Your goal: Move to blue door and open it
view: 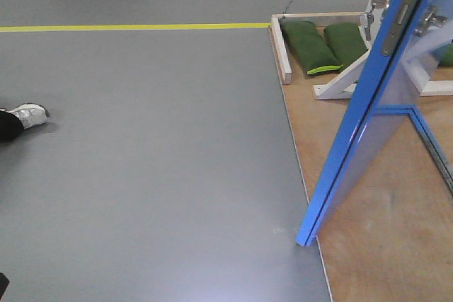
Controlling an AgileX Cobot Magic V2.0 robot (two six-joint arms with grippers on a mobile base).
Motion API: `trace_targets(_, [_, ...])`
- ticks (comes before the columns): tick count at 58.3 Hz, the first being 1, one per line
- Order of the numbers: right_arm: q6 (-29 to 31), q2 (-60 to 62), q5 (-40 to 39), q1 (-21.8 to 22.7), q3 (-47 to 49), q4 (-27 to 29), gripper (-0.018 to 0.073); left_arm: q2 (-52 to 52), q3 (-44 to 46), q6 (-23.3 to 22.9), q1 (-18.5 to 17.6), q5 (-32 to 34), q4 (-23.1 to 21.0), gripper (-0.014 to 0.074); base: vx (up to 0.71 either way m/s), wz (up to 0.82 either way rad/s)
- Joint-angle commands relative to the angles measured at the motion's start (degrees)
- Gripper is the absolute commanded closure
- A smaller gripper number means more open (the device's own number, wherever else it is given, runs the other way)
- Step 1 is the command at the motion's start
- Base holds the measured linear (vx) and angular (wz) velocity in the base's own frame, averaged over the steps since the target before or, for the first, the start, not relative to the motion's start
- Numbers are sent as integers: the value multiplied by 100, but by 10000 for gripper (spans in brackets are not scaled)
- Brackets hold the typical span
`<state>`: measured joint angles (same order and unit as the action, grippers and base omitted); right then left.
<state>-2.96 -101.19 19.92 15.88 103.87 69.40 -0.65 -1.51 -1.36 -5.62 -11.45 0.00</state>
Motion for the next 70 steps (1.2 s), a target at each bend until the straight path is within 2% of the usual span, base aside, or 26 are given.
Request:
trace_targets(1, [90, 69, -532, -160, 173, -265, 561, -81, 141, -15, -11, 498, -33, 524, 0, 0])
trace_targets(11, [90, -233, -755, -320, 173, -509, 561, -81, 141, -15, -11, 498, -33, 524, 0, 0])
trace_targets(26, [90, -492, -708, -523, 173, -496, 561, -81, 141, -15, -11, 498, -33, 524, 0, 0])
trace_targets(40, [90, -557, -635, -841, 173, -129, 561, -81, 141, -15, -11, 498, -33, 524, 0, 0])
trace_targets(70, [90, -557, -638, -841, 173, -129, 561, -81, 141, -15, -11, 498, -33, 524, 0, 0])
